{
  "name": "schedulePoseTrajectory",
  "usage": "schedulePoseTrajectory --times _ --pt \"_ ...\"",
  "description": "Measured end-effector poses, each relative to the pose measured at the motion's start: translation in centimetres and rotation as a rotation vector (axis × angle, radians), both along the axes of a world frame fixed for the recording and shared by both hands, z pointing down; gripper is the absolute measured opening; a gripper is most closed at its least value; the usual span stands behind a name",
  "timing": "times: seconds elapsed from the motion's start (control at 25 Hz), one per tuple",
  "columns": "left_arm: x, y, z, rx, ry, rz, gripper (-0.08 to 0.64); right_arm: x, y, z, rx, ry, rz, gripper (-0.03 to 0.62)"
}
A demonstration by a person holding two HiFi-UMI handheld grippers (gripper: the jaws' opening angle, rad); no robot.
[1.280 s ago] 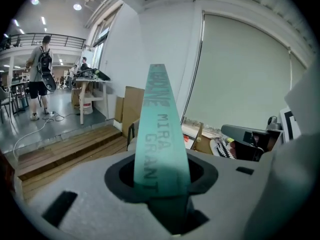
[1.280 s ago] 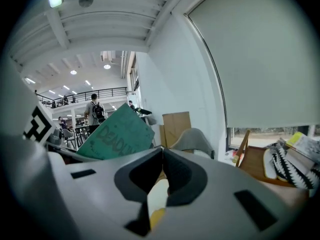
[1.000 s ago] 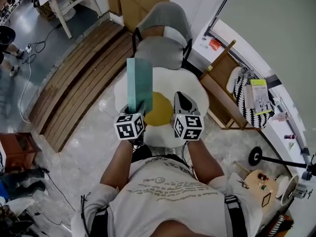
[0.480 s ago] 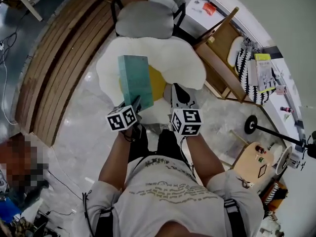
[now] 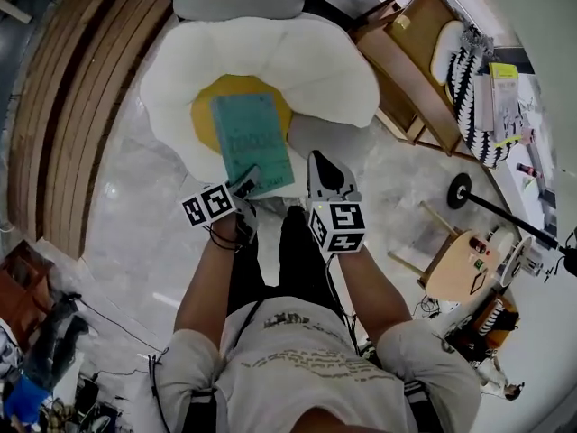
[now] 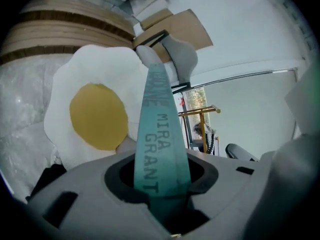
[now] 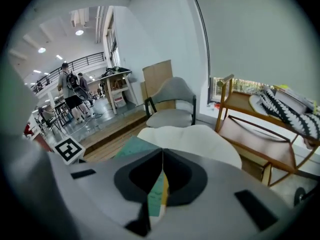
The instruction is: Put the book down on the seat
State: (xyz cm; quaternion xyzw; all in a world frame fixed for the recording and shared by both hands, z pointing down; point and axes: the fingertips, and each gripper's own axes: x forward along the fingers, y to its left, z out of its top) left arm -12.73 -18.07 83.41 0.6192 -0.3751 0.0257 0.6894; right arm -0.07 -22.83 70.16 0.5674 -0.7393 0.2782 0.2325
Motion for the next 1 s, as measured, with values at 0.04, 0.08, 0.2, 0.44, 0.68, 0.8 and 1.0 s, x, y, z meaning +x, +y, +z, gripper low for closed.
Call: schedulePoseTrajectory --times 0.04,0.08,0.2,0.44,0.68,0.8,1.0 --pt "0.4 0.2 1.3 -0.020 0.031 -0.006 0.164 0.2 0.4 1.0 -0.013 -0.002 0.003 0.028" --pt "0.8 0.3 2.4 -0.034 0.067 -0.015 0.164 0.4 0.8 1.9 -0.024 -0.003 0.006 0.028" --pt "1.7 0.5 5.4 -0.059 0.184 -0.047 0.164 0.8 2.2 4.7 -0.060 -0.015 0.017 0.028" --pt "2.8 2.3 11.7 -0.116 0.323 -0.148 0.164 2.3 5.4 10.6 -0.136 -0.017 0.029 0.028" --pt "6.0 3.2 17.0 -0.133 0.355 -0.115 0.164 4.3 7.4 14.9 -0.194 -0.015 0.049 0.028" --pt "7.5 3.7 18.9 -0.139 0.367 -0.086 0.164 5.0 8.4 16.3 -0.219 -0.017 0.052 0.028" --pt "8.4 4.3 22.0 -0.148 0.368 -0.093 0.166 6.0 9.5 17.7 -0.250 -0.021 0.050 0.028"
